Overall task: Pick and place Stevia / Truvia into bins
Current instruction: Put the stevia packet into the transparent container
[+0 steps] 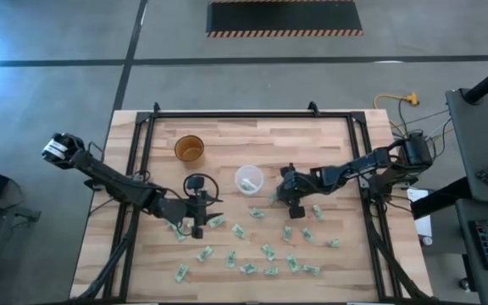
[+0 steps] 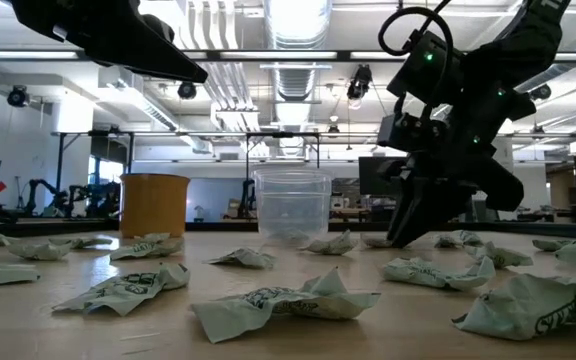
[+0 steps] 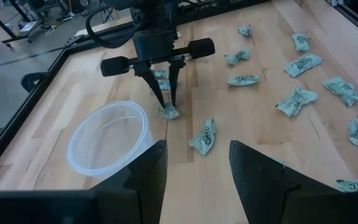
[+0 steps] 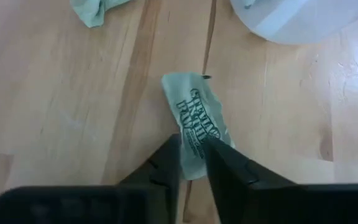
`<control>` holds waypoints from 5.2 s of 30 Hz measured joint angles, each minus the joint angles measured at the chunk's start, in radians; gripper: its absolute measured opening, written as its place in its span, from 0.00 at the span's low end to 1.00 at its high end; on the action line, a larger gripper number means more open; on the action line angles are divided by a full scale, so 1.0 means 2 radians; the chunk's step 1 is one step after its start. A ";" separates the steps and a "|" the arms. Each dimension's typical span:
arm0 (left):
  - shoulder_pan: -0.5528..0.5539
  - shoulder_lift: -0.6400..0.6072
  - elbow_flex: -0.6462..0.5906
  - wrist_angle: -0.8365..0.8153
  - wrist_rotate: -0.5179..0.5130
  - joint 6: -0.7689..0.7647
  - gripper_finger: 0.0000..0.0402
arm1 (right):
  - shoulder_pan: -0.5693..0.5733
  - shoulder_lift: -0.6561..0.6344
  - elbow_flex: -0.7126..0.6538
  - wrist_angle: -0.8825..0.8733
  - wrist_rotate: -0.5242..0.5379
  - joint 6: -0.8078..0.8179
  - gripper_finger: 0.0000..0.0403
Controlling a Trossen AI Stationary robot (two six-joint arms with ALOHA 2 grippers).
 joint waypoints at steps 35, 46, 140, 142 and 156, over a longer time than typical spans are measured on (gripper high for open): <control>-0.002 0.000 0.001 0.003 0.002 0.002 0.39 | -0.001 -0.032 0.049 0.127 0.082 -0.095 0.02; -0.002 0.000 0.000 0.002 0.001 0.002 0.39 | -0.027 -0.001 0.085 0.119 0.055 -0.072 0.04; 0.129 0.143 0.037 -0.224 0.125 -0.269 0.02 | 0.066 -0.213 0.074 -0.104 0.057 -0.023 0.17; 0.126 0.143 0.051 -0.224 0.112 -0.255 0.02 | 0.066 -0.213 0.074 -0.107 0.057 -0.023 0.17; 0.131 0.144 0.110 -0.116 -0.020 -0.092 0.02 | 0.066 -0.213 0.074 -0.108 0.057 -0.022 0.16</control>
